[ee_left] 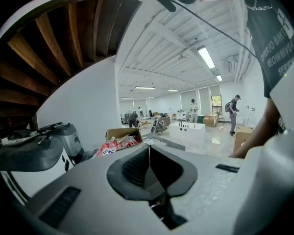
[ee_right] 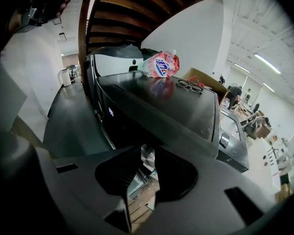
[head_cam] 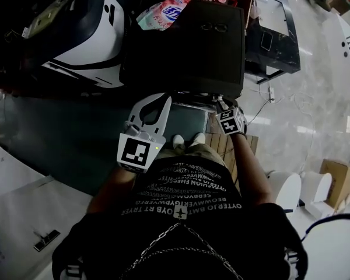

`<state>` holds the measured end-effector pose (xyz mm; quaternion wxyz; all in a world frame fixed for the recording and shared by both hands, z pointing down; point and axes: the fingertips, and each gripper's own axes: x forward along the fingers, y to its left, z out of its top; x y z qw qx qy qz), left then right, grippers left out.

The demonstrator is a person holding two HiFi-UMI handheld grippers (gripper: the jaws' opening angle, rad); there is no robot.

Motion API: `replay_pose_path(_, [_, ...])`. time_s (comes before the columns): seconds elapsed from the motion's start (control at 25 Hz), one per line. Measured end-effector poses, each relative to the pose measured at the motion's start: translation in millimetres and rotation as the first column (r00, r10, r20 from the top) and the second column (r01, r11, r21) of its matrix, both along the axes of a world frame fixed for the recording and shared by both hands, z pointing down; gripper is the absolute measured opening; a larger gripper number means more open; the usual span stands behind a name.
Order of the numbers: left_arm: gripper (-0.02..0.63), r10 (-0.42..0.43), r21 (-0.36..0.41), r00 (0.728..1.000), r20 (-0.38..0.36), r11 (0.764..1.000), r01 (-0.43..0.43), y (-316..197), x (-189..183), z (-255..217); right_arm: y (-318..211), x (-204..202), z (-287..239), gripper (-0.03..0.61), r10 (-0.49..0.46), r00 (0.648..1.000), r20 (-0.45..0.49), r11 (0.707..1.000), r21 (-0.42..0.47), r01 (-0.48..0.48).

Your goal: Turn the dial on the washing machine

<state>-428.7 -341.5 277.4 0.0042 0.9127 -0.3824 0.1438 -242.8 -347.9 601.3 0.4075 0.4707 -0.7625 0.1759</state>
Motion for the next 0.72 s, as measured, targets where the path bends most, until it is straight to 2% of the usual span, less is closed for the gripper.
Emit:
replay_pose_path(0.2, [0.012,0.018,0.021,1.000,-0.007,1.000,-0.018,4.8,-13.7,6.8,0.9,-0.5,18.6,0.084,0.019,0.999,-0.039,0.999,-0.028,-0.021])
replay_pose_path(0.36, [0.012,-0.007,0.032,1.000,-0.018,0.999,0.008,4.0,-32.9,1.4,-2.1,-0.2,29.6,0.078,0.009,0.996,-0.093,0.999,-0.038,-0.013])
replay_pose_path(0.44, [0.012,-0.022,0.030,1.000,-0.019,0.999,0.023,4.4,-42.5,0.8,-4.2,2.1,30.1,0.052,0.025,0.995,-0.099,0.999,-0.033,-0.029])
replay_pose_path(0.56, [0.012,-0.032,0.030,0.999,-0.015,0.999,0.033,6.5,-52.2,0.3,-3.2,5.9,32.1,0.054,0.055,0.994,-0.090,0.998,-0.033,-0.058])
replay_pose_path(0.72, [0.012,-0.058,-0.001,0.998,-0.033,0.998,0.058,5.2,-59.8,-4.2,3.2,16.8,46.4,0.102,0.110,0.990,-0.087,0.987,-0.104,-0.119])
